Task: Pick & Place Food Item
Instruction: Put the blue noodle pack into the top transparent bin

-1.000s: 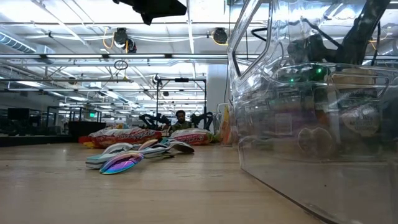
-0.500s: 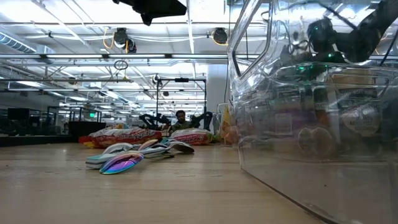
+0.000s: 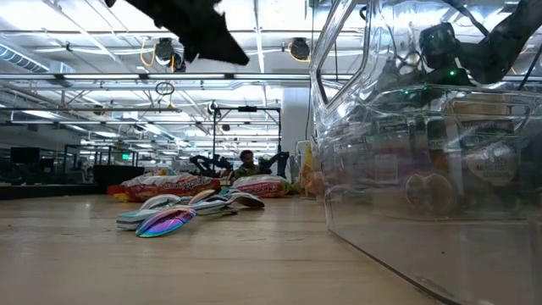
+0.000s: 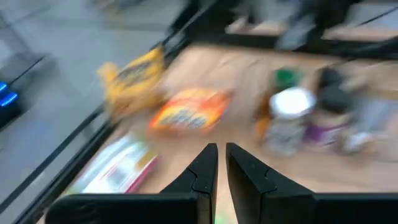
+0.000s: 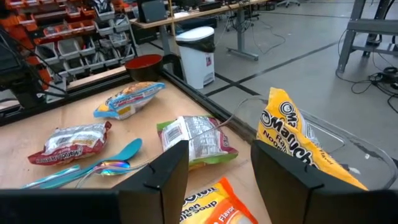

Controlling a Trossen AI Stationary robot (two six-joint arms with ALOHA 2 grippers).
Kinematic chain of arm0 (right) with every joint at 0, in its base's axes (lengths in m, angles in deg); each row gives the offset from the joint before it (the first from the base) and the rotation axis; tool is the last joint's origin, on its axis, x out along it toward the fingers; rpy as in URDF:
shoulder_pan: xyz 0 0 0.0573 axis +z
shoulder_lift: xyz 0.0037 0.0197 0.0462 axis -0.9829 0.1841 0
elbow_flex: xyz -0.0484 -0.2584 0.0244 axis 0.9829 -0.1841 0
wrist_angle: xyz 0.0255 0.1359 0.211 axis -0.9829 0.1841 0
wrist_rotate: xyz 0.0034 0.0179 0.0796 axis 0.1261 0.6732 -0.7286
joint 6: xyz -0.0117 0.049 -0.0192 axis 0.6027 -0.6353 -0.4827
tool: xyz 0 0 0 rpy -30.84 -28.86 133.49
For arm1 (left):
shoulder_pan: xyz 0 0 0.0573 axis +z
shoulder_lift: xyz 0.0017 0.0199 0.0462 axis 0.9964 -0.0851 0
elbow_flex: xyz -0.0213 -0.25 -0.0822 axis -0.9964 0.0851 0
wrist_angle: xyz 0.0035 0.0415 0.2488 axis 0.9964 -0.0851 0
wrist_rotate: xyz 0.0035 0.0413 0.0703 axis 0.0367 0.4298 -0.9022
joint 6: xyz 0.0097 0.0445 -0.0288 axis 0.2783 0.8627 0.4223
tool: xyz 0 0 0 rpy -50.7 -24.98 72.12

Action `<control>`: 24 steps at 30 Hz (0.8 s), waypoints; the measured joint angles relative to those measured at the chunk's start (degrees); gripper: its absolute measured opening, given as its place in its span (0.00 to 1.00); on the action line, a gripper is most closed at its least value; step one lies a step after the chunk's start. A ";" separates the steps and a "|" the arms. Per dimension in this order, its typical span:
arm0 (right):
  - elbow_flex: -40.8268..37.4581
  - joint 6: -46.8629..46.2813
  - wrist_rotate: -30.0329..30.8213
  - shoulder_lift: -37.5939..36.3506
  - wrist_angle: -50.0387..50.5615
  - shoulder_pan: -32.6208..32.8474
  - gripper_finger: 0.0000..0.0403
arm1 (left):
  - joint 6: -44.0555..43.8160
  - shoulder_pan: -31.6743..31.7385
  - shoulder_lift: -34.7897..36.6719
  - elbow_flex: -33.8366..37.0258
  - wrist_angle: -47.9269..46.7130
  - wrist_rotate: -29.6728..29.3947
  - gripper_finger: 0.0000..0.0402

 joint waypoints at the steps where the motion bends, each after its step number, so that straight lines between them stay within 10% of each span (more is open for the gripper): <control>1: 0.00 0.00 0.00 0.00 -0.02 0.00 0.41 | -1.12 0.65 -0.02 0.02 -1.92 -1.85 0.10; 24: 0.00 0.20 -0.02 0.00 0.20 0.00 0.40 | -26.10 15.87 -6.70 0.09 -25.25 -4.71 0.18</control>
